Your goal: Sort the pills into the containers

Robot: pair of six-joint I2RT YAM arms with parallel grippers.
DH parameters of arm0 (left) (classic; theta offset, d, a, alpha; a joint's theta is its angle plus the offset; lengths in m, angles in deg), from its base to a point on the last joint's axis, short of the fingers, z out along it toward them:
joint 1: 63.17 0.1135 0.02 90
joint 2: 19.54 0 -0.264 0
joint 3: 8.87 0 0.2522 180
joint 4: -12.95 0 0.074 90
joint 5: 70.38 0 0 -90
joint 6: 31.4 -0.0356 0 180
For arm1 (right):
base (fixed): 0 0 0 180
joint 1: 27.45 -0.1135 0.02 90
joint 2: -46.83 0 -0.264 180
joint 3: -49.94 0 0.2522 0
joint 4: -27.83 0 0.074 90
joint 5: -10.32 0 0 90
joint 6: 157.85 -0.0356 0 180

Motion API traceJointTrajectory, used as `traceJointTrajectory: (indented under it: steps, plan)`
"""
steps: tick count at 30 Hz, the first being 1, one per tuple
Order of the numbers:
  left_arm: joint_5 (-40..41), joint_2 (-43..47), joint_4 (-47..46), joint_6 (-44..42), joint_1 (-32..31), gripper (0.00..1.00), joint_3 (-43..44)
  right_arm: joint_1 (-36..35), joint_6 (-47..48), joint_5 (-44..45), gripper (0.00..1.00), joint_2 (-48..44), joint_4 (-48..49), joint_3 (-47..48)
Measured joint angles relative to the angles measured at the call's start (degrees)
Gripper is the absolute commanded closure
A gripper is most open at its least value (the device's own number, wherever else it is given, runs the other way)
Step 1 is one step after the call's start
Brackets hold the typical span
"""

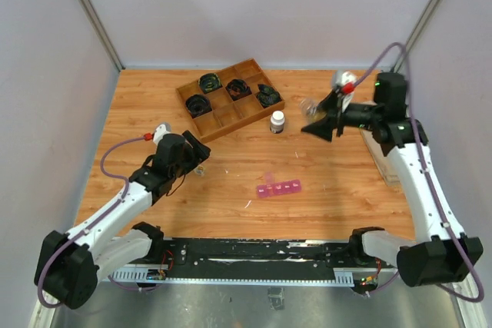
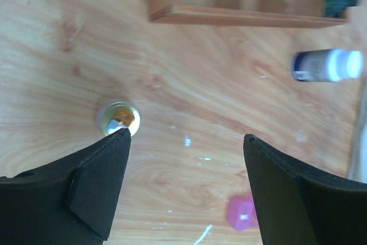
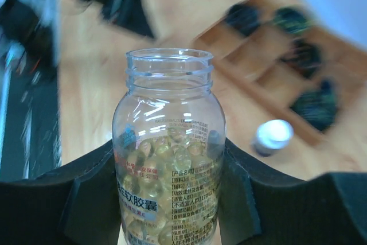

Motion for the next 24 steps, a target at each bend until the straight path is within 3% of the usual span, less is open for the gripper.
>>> traceJointTrajectory:
  steps: [6, 10, 11, 15, 19, 22, 24]
  plan:
    - [-4.4, 6.7, -1.6, -3.3, 0.0, 0.16, 0.9, 7.7, -37.2, 6.5, 0.99, -6.2, 28.3, 6.6]
    - [-8.8, 6.4, -3.1, -5.3, 0.0, 0.15, 0.9, 6.6, -63.6, 1.1, 0.99, -8.4, 59.5, 4.6]
    - [-10.3, 6.4, -3.9, -6.0, 0.0, 0.15, 0.9, 6.9, -66.9, 0.7, 0.99, -9.3, 62.2, 4.2]
    - [-17.1, 7.1, -9.9, -9.2, 0.0, 0.12, 0.0, 10.8, -67.7, 6.0, 0.99, -9.5, 52.7, 10.5]
    - [-25.9, 8.5, -19.2, -15.4, 0.0, 0.09, -2.2, 9.0, -83.7, 5.2, 0.99, -8.5, 76.8, 5.5]
    - [-32.9, 9.0, -29.1, -19.2, 0.0, 0.09, -5.0, 13.9, -83.5, 8.3, 0.99, -8.3, 69.7, 6.3]
    - [-36.8, 8.9, -35.7, -20.1, 0.0, 0.09, -7.4, 14.1, -88.3, 8.4, 1.0, -6.8, 75.7, 5.6]
